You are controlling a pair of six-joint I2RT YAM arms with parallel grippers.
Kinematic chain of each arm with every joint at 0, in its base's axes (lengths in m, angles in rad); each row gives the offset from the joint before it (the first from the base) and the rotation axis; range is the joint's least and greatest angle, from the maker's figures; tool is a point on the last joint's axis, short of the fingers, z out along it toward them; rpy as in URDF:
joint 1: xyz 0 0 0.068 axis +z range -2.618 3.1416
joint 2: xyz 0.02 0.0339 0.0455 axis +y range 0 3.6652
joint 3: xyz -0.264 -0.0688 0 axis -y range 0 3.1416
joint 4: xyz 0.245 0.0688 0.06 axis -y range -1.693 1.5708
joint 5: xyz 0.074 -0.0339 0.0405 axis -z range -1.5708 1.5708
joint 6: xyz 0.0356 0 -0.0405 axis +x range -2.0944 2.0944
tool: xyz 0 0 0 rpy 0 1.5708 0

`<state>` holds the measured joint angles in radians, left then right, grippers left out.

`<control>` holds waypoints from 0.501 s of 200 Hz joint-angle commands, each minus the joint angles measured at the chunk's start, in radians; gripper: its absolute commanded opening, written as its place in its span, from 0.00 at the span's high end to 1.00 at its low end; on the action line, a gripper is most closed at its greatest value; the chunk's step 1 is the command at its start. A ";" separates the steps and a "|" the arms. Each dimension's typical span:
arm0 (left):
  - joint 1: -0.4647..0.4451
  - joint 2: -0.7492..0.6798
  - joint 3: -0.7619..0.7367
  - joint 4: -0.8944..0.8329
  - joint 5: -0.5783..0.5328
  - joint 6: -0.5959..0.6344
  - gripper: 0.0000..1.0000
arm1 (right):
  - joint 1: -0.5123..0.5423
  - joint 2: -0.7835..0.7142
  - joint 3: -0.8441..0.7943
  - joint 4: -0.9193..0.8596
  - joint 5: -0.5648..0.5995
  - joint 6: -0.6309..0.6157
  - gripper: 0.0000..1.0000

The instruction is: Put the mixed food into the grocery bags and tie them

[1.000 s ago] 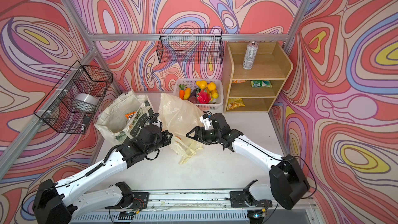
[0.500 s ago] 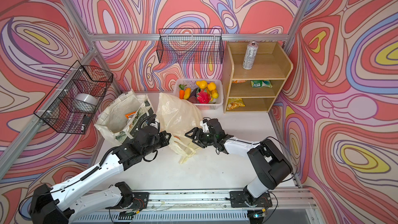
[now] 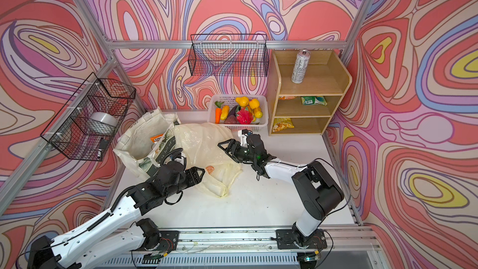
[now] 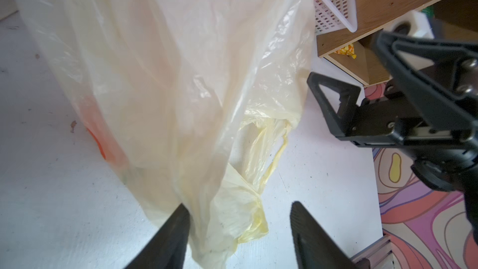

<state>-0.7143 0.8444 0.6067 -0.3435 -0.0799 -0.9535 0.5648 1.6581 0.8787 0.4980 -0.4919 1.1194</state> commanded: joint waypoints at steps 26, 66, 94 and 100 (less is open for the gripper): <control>-0.002 -0.012 0.163 -0.180 -0.068 0.197 0.15 | -0.016 0.000 0.064 -0.082 0.012 -0.081 0.21; -0.002 0.065 0.289 -0.255 -0.100 0.340 0.14 | -0.015 -0.081 -0.069 -0.081 0.005 -0.008 0.21; -0.002 0.103 0.314 -0.257 -0.110 0.385 0.13 | -0.014 -0.194 -0.223 -0.090 0.027 0.035 0.20; -0.002 0.110 0.314 -0.252 -0.110 0.387 0.13 | -0.014 -0.216 -0.250 -0.099 0.033 0.039 0.20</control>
<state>-0.7143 0.9287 0.9005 -0.5388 -0.1600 -0.6407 0.5510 1.5307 0.7177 0.4252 -0.4843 1.1191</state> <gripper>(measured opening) 0.863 0.796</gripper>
